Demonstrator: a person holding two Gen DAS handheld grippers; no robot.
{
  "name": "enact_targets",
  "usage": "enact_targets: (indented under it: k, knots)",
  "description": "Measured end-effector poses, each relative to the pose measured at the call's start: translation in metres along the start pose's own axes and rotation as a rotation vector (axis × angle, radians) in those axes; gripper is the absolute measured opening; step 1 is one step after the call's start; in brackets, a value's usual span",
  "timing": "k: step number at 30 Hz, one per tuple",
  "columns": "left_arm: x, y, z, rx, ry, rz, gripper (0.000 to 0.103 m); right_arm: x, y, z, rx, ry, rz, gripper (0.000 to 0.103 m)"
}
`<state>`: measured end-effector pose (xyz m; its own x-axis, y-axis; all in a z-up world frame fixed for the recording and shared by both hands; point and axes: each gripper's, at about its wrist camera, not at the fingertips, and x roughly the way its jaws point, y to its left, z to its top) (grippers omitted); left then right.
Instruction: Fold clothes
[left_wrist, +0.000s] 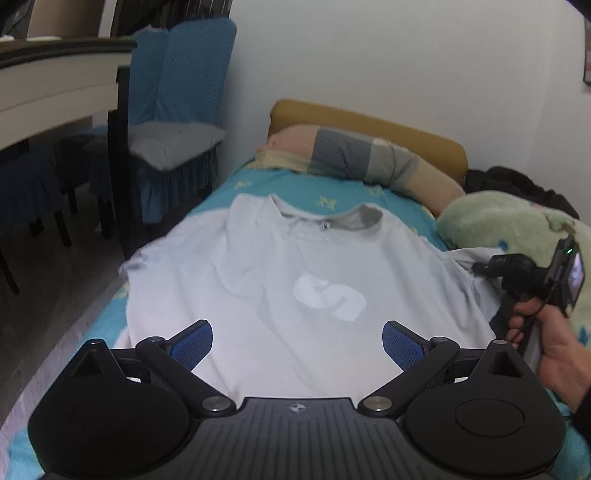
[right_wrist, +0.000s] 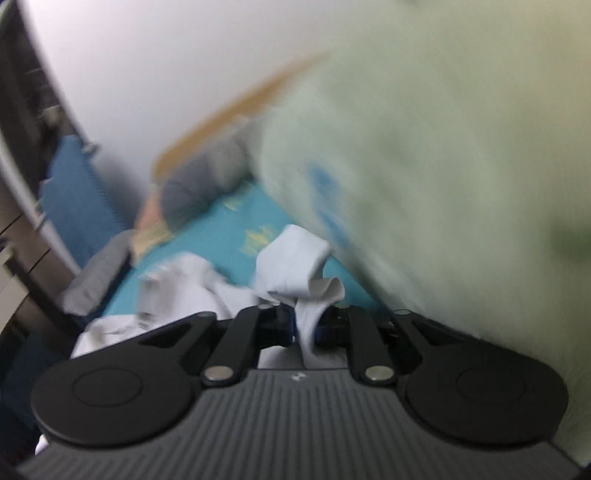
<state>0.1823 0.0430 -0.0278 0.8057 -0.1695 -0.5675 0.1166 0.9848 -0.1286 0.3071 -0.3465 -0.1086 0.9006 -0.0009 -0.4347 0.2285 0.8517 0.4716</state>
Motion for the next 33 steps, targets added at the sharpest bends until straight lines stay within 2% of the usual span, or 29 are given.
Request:
enact_targets:
  k: [3,5,8,11,13,15,17,20,24,25,26,28,30,33]
  knots:
    - [-0.003,0.016,0.008,-0.032,-0.007,0.050,0.100,-0.025,0.046,0.024,-0.075,-0.056,0.007,0.011]
    - [-0.007,0.032,0.015,-0.096,0.001,0.060,0.100,-0.041,0.084,0.037,-0.127,-0.105,0.020,0.010]
    - [-0.018,0.057,0.026,-0.184,0.001,0.064,0.100,-0.051,0.153,0.047,-0.235,-0.123,0.038,0.010]
    - [-0.020,0.078,0.031,-0.214,0.029,0.080,0.101,-0.040,0.224,0.040,-0.332,-0.091,0.067,0.010]
    - [-0.019,0.092,0.031,-0.245,0.038,0.103,0.101,-0.023,0.263,0.027,-0.403,-0.061,0.088,0.010]
    - [-0.017,0.108,0.028,-0.301,0.050,0.114,0.101,-0.005,0.296,-0.001,-0.502,-0.030,0.083,0.010]
    - [-0.013,0.121,0.025,-0.342,0.061,0.119,0.101,0.027,0.320,-0.030,-0.574,0.040,0.062,0.010]
    - [-0.003,0.131,0.017,-0.349,0.074,0.130,0.101,0.064,0.327,-0.075,-0.645,0.109,0.034,0.010]
    - [0.016,0.140,0.008,-0.348,0.109,0.135,0.101,0.098,0.304,-0.097,-0.536,0.183,-0.001,0.015]
    - [0.022,0.140,0.007,-0.351,0.116,0.127,0.101,0.100,0.295,-0.097,-0.501,0.195,0.010,0.033]
    - [0.027,0.139,0.005,-0.347,0.113,0.119,0.100,0.102,0.287,-0.097,-0.466,0.207,0.021,0.064]
    - [0.039,0.135,0.001,-0.322,0.133,0.126,0.099,0.090,0.273,-0.097,-0.424,0.174,0.022,0.091]
    - [0.049,0.131,-0.001,-0.305,0.163,0.130,0.097,0.070,0.265,-0.092,-0.410,0.167,0.043,0.090]
    - [0.048,0.125,-0.004,-0.307,0.170,0.094,0.097,0.029,0.258,-0.083,-0.401,0.177,0.094,0.090]
